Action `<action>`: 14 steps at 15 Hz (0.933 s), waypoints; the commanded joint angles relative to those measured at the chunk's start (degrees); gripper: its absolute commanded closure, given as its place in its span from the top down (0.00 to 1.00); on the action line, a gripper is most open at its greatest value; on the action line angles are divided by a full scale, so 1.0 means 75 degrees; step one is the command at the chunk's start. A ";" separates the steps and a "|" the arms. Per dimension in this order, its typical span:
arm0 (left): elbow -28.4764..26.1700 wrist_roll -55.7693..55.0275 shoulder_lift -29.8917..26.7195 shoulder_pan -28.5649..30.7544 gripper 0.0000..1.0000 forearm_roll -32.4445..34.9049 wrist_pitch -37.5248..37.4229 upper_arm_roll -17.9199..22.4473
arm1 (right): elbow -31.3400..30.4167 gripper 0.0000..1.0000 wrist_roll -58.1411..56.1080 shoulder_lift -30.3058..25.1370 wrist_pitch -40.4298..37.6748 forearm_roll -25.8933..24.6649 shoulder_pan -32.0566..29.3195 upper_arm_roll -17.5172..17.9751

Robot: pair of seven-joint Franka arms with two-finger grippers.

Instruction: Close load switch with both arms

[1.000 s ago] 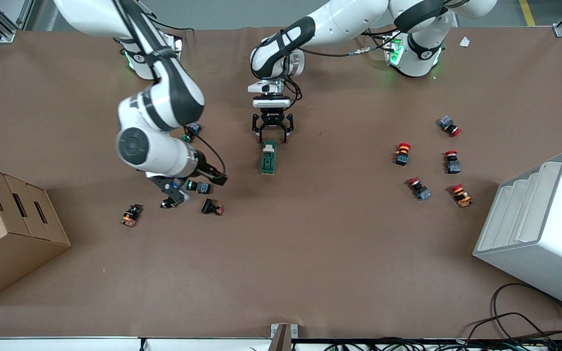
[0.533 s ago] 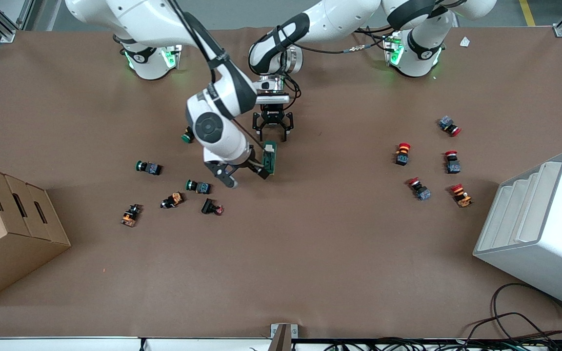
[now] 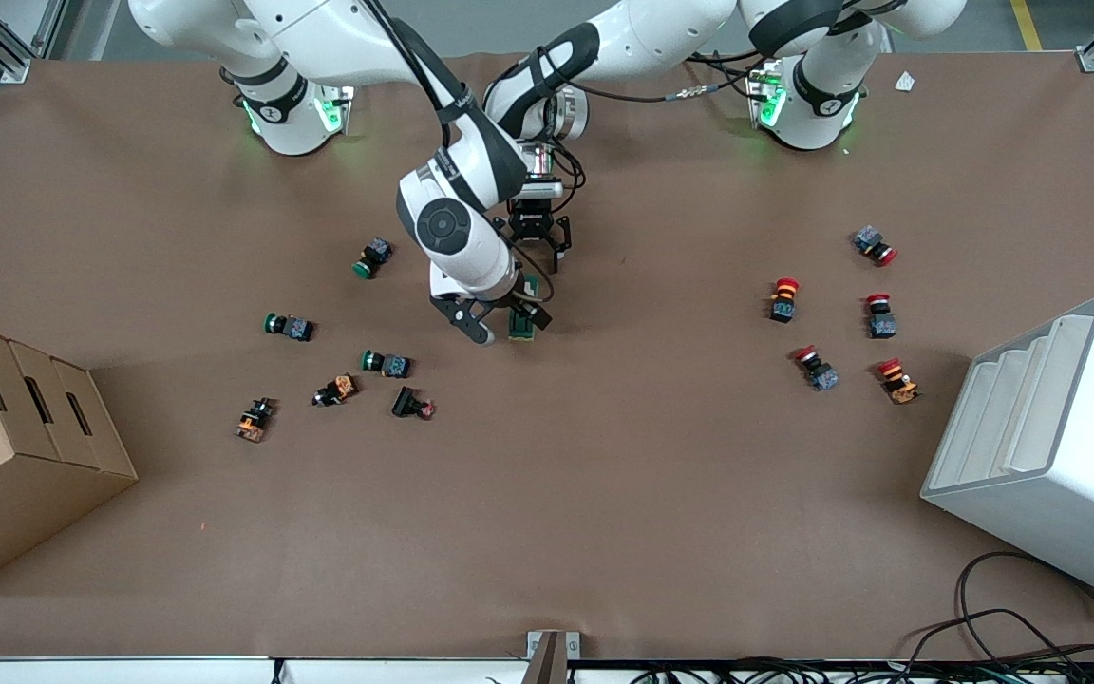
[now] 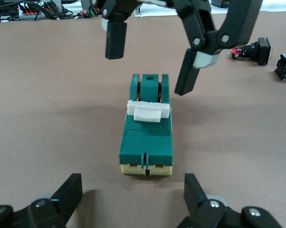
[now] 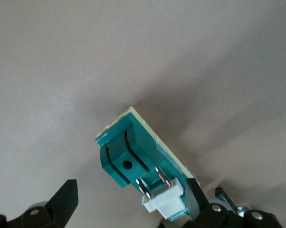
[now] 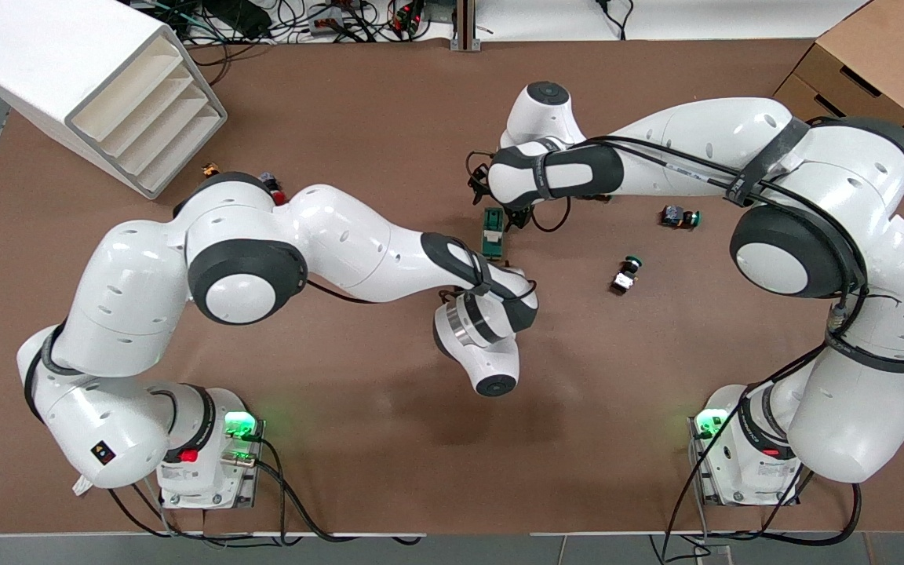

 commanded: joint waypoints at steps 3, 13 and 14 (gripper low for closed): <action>-0.0038 -0.0141 0.0394 -0.0110 0.95 0.0008 0.0149 -0.0035 | -0.0511 1.00 0.0004 -0.0151 0.0566 0.0216 0.0389 -0.0081; -0.0038 -0.0153 0.0382 -0.0087 0.95 0.0008 0.0161 -0.0035 | -0.0512 1.00 0.0016 0.0189 0.1329 0.0390 0.0566 -0.0081; -0.0038 -0.0153 0.0382 -0.0075 0.95 0.0008 0.0150 -0.0035 | -0.0477 1.00 0.0004 0.0189 0.1329 0.0519 0.0531 -0.0081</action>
